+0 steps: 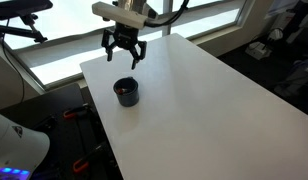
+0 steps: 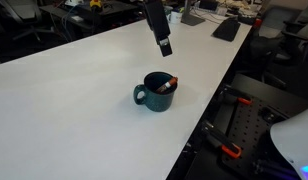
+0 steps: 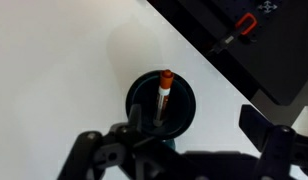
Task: Remove the marker from the cup
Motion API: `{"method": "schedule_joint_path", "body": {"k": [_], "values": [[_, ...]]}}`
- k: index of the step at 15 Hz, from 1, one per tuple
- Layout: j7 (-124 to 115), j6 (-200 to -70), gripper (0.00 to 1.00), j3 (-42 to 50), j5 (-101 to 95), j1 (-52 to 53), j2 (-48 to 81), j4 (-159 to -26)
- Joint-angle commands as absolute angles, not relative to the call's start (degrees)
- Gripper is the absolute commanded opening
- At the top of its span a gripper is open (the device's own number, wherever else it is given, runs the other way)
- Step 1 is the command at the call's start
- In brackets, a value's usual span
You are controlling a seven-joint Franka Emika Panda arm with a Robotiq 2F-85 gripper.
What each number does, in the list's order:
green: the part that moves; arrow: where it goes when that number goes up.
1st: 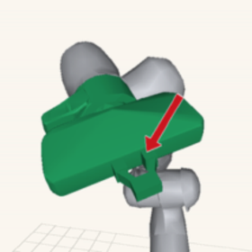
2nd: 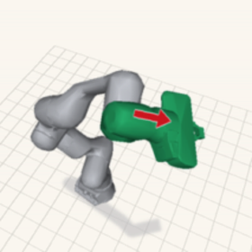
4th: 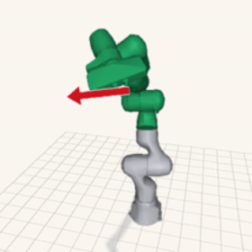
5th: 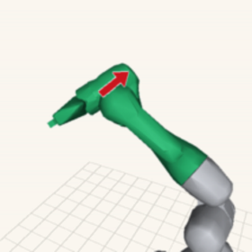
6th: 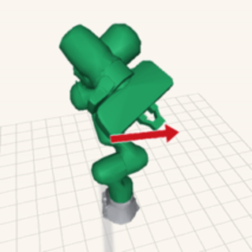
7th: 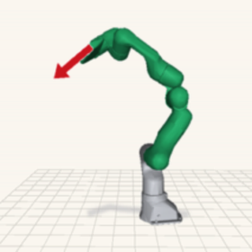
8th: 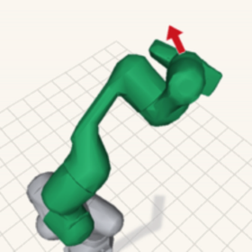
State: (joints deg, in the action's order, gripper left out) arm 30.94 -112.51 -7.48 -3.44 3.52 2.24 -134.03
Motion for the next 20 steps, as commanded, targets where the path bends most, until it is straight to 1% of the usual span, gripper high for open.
{"method": "schedule_joint_path", "body": {"k": [1, 6, 10, 14, 15, 16, 17, 18, 19, 20], "values": [[30.96, -112.50, 1.00, -6.87, -3.61, 4.06, 2.47, -134.18], [30.99, -112.50, 1.00, -6.87, -3.59, 4.05, 2.65, -134.08], [31.79, -117.97, 1.00, -7.40, -4.43, 4.52, 4.24, -136.42], [32.67, -126.11, 1.00, -7.94, -6.35, 5.04, 5.96, -139.00], [32.84, -127.85, 0.84, -7.99, -6.96, 5.10, 6.43, -139.54], [32.71, -129.19, 0.99, -7.96, -7.58, 5.10, 7.00, -139.92], [32.62, -130.26, 0.96, -7.90, -8.01, 5.04, 7.53, -140.15], [32.53, -131.09, 0.96, -7.80, -8.20, 4.90, 8.06, -140.37], [32.50, -131.61, 0.77, -7.76, -8.32, 4.78, 8.47, -140.52], [32.45, -131.87, 0.71, -7.71, -8.42, 4.66, 8.91, -140.55]]}}
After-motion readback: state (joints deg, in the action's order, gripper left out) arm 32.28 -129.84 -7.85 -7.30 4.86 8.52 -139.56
